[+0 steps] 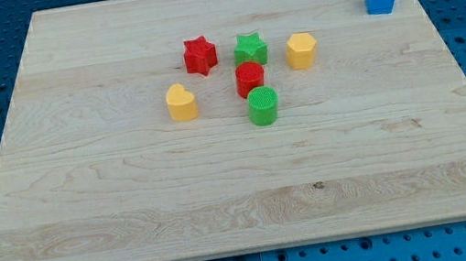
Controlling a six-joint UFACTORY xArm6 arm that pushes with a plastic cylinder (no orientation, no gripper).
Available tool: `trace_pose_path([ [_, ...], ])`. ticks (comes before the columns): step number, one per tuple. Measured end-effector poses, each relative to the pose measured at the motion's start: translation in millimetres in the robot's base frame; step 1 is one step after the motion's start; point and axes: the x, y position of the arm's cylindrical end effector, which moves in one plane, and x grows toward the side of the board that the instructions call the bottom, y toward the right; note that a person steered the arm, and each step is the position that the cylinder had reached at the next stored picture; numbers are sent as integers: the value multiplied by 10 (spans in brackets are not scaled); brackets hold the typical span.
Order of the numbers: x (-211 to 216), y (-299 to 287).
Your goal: Slide the blue cube to the bottom of the green circle
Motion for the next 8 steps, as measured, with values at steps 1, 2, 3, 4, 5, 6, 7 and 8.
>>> trace_pose_path([
  [1, 206, -8],
  [2, 257, -74],
  [3, 257, -227],
  [4, 346, -257],
  [5, 575, -251],
  [6, 736, -257],
  [7, 759, -342],
  [8, 847, -430],
])
